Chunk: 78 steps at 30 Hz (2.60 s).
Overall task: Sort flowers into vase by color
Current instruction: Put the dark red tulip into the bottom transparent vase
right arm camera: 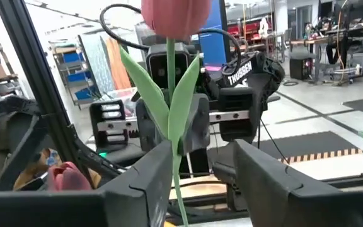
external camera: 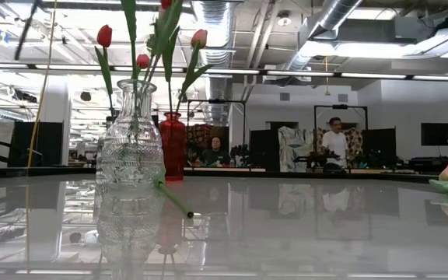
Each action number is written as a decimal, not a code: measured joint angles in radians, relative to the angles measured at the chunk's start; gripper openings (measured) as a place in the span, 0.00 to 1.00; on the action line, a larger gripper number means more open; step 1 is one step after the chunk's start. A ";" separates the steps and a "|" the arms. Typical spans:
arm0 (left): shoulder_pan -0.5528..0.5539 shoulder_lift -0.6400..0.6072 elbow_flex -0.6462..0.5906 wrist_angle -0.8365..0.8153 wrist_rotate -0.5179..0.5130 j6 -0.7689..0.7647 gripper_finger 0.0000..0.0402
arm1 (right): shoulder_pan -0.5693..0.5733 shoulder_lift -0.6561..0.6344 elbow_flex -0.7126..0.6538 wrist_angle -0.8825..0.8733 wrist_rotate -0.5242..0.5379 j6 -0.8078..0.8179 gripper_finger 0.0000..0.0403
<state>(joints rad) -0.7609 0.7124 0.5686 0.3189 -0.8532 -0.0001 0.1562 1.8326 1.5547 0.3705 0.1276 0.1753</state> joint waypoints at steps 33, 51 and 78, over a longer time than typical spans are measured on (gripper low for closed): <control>-0.356 0.207 0.000 0.094 -0.326 -0.304 0.00 | 0.034 -0.352 0.002 -0.699 0.002 0.000 0.48; -0.354 0.298 0.000 0.157 -0.391 -0.319 0.00 | 0.034 -0.352 0.002 -0.759 0.004 0.001 0.48; -0.333 0.398 0.000 0.186 -0.323 -0.285 0.03 | 0.034 -0.352 0.002 -0.759 0.004 0.002 0.48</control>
<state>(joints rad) -1.0935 1.1103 0.5690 0.5045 -1.1762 -0.2851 0.1898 1.4811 1.5566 -0.3889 0.1314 0.1770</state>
